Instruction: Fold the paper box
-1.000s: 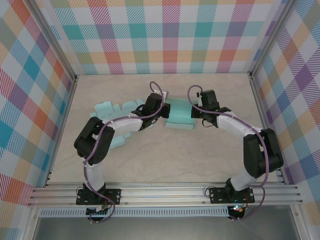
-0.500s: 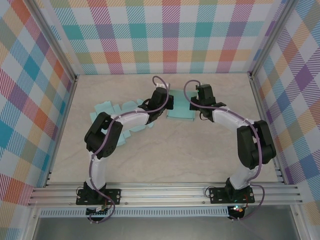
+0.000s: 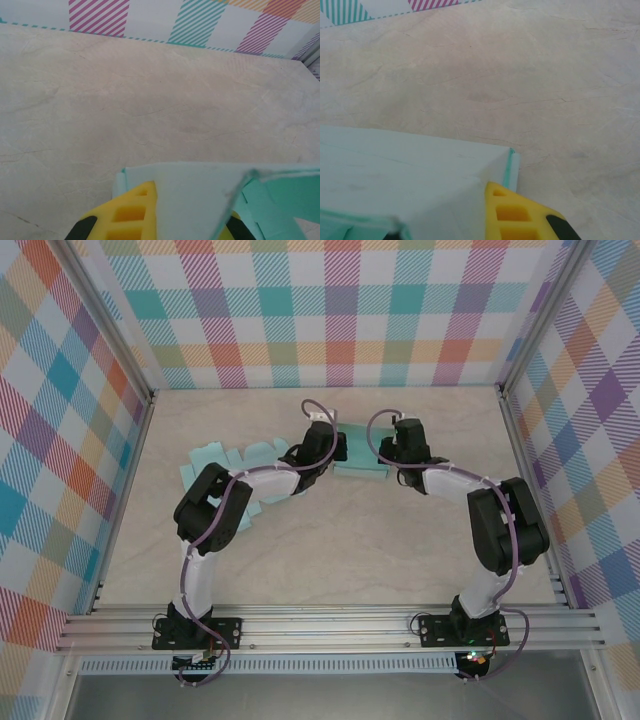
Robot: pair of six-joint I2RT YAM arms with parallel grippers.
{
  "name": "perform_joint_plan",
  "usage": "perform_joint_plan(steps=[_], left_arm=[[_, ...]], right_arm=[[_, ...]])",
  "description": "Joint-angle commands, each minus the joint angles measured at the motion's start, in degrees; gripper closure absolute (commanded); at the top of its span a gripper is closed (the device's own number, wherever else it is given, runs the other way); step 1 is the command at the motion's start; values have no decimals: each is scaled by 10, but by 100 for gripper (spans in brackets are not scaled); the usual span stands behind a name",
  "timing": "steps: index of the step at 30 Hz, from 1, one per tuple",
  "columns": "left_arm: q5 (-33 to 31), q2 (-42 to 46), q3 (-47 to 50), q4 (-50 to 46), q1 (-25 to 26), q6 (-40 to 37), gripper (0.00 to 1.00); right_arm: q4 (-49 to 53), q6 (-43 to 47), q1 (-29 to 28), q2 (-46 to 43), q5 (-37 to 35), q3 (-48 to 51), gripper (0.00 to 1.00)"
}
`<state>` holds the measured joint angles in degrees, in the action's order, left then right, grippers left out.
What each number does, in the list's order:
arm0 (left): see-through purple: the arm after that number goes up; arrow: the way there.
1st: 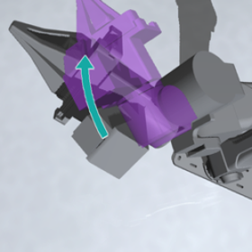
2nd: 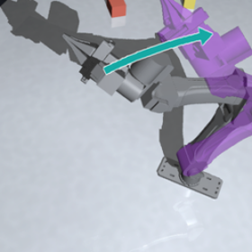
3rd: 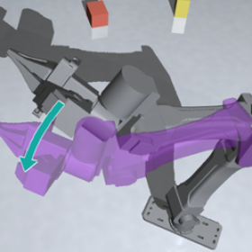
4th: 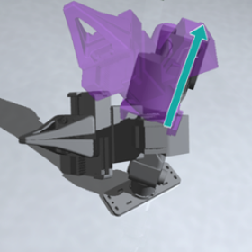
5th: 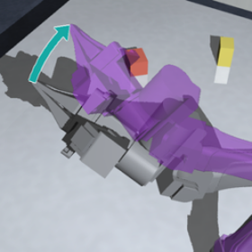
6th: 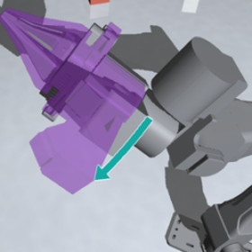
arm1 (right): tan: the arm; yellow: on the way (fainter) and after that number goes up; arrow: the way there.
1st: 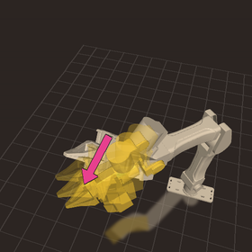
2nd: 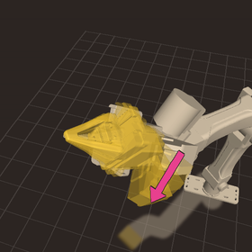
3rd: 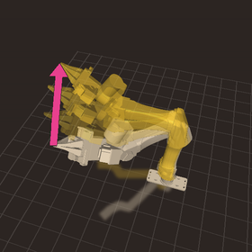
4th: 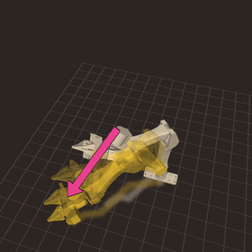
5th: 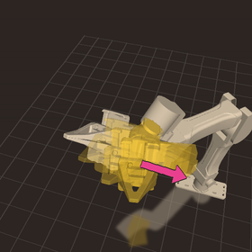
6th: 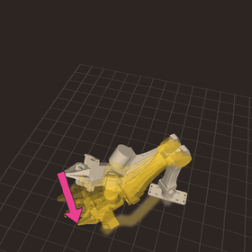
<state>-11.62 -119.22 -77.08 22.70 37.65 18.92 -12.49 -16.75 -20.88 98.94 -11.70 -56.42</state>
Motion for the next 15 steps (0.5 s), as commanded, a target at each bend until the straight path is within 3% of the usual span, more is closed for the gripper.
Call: perform_joint_plan(steps=[1,15], left_arm=[[77,1,31,22,36,26,100],[64,24,148,77,51,5,100]], right_arm=[[-50,-17,-32,-11,79,28,91],[-76,-11,-47,-47,60,118,91]])
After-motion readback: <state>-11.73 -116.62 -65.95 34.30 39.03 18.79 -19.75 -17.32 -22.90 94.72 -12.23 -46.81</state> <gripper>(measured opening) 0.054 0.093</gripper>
